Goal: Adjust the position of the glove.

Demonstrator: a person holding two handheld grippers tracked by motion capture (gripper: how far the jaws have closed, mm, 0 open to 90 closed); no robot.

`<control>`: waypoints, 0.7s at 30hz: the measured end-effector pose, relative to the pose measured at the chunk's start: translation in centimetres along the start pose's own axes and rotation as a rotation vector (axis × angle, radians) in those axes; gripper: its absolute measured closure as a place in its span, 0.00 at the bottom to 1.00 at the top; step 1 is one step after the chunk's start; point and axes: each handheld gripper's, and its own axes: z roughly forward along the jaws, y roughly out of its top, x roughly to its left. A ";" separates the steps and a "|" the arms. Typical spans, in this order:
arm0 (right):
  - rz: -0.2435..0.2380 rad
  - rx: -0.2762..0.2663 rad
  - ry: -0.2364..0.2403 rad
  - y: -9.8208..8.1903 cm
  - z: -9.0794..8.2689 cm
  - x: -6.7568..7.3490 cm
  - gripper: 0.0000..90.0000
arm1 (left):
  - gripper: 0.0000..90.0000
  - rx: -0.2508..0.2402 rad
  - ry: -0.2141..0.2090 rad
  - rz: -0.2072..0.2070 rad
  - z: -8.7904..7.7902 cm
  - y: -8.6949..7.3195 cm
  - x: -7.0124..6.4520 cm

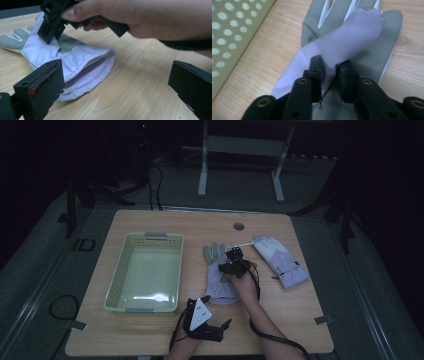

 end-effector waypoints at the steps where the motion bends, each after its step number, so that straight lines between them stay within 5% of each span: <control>1: -0.006 0.002 0.004 0.1 -0.2 -0.1 0.80 | 0.01 -0.001 -0.001 -0.001 0.0 0.0 0.0; 9: -0.043 -0.028 0.008 0.6 -2.5 -1.1 0.68 | 0.01 0.000 -0.001 -0.006 0.0 0.0 0.0; 10: -0.078 -0.084 0.023 0.8 -3.9 -1.8 0.59 | 0.01 -0.002 -0.002 -0.005 0.0 0.0 0.1; 13: -0.119 -0.101 0.016 0.9 -4.7 -2.2 0.50 | 0.01 -0.001 -0.008 -0.007 0.0 0.0 0.1; 14: -0.118 -0.100 0.016 1.1 -5.4 -2.7 0.31 | 0.01 -0.001 -0.008 -0.007 0.1 0.0 0.1; 15: -0.118 -0.100 0.016 1.1 -5.4 -2.7 0.31 | 0.01 -0.001 -0.008 -0.007 0.1 0.0 0.1; 16: -0.122 -0.092 0.036 1.1 -5.9 -3.4 0.19 | 0.01 -0.001 -0.007 -0.008 0.1 0.0 0.1; 21: -0.129 -0.132 0.066 1.0 -6.9 -5.4 0.16 | 0.01 0.000 -0.006 -0.006 0.0 0.0 0.1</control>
